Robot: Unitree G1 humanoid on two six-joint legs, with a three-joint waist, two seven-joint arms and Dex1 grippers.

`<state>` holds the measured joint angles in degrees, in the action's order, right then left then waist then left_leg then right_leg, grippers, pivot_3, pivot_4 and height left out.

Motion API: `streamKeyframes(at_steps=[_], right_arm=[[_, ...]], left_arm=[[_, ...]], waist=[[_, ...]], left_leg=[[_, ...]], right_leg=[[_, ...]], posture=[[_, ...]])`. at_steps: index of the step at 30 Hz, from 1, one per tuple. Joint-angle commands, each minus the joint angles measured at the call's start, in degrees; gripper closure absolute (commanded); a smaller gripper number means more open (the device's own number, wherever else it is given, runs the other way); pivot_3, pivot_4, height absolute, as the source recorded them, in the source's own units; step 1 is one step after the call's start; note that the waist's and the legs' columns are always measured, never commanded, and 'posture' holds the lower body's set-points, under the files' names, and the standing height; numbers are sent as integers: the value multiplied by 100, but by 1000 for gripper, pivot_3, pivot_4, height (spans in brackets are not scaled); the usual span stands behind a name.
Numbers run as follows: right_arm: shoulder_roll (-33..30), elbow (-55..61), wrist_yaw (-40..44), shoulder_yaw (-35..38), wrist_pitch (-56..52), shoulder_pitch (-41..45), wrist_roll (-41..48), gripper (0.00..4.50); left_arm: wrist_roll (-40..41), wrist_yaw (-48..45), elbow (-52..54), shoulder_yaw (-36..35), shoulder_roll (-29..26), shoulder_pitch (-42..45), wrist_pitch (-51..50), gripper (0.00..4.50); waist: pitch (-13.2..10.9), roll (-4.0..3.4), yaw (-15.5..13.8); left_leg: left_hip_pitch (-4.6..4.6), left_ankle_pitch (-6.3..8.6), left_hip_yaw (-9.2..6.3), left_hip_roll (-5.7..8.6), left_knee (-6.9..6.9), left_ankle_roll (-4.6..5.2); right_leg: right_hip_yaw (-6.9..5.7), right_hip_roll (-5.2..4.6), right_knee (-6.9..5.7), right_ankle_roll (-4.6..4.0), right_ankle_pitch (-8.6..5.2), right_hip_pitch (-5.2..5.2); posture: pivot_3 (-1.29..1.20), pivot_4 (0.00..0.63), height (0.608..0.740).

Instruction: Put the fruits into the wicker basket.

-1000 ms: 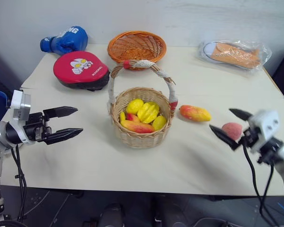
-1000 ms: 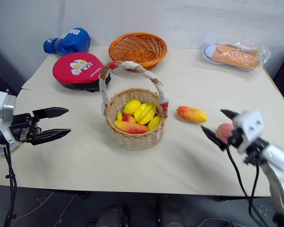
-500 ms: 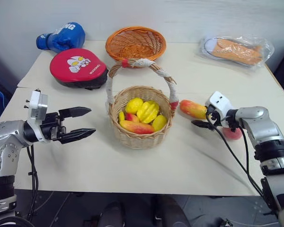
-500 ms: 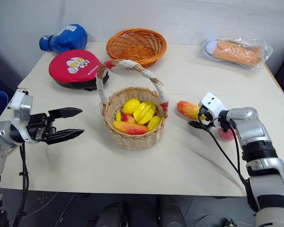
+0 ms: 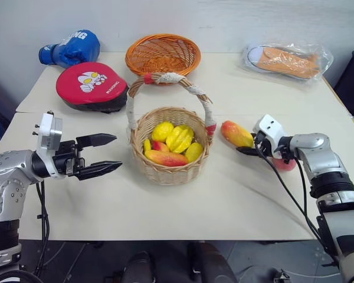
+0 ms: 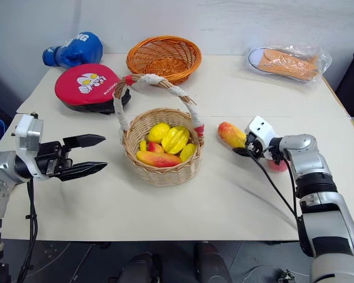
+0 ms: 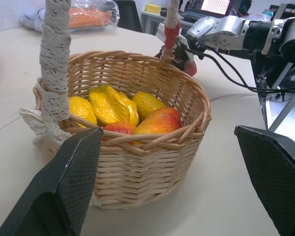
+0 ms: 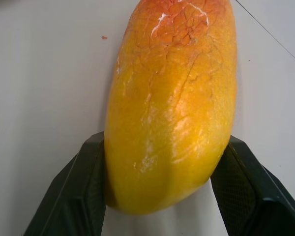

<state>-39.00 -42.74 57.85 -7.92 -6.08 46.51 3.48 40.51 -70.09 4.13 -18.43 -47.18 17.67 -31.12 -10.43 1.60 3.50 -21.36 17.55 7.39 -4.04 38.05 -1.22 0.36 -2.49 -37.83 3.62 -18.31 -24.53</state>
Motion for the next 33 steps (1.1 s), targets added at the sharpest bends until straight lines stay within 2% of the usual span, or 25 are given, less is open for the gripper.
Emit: streamKeyframes(at_steps=[1,4,10,13,16,19,24,29,33], right_arm=[[-54,663,82,316,-17,-182,217,2110],[-286,1494,229,553,-298,-580,424,2152],[-1401,4376,1023,1425,-1805,-2212,1623,2152],[-1933,5670,1272,1889,-2878,-2972,2458,2152],[-2094,7169,1058,2228,-4167,-3369,3804,2152],[-1300,7962,-83,1889,-4813,-2748,4843,2152],[59,8053,-1687,1293,-5248,-1843,5282,2152],[926,7597,-2772,345,-5440,-1179,4532,2152],[1640,7009,-3646,266,-5650,-764,4168,2152]], left_arm=[[136,23,186,34,11,129,-12,0],[144,27,183,55,-8,160,-36,0],[138,-48,142,60,-87,178,-68,0],[139,-108,120,53,-118,165,-59,0],[139,-167,105,34,-127,155,-20,0],[138,-184,93,30,-118,169,-9,0],[184,-86,219,-16,-76,133,-40,0],[193,-19,258,-73,-67,28,-18,0],[223,76,372,-23,-8,31,-65,0]], waist=[[-3,-5,-9],[-5,-8,-23],[-10,-17,-129],[-10,-16,-154],[-11,-14,-117],[-10,-5,-30],[-12,-2,-34],[-11,0,-39],[-10,0,-33]], left_leg=[[0,0,0,0,0,0],[-2,0,0,0,-1,0],[-8,2,-5,4,-1,3],[-3,3,-6,3,-2,5],[13,15,-5,-2,-9,25],[15,15,-10,-10,-10,23],[7,12,-17,-7,-11,17],[-13,2,-18,-1,-8,1],[-15,2,-16,2,-3,5]], right_leg=[[0,0,0,0,0,0],[0,0,1,0,0,-1],[-3,-5,9,1,0,0],[-3,-1,9,1,0,4],[2,4,5,0,0,13],[0,8,1,-1,0,14],[-4,6,2,-8,0,7],[-7,-4,10,-7,0,-4],[-6,-7,10,-6,0,-5]], posture=[[0,150,740],[0,150,740],[0,150,740],[0,150,740],[0,150,740],[0,150,740],[0,150,740],[0,150,740],[0,150,740]])
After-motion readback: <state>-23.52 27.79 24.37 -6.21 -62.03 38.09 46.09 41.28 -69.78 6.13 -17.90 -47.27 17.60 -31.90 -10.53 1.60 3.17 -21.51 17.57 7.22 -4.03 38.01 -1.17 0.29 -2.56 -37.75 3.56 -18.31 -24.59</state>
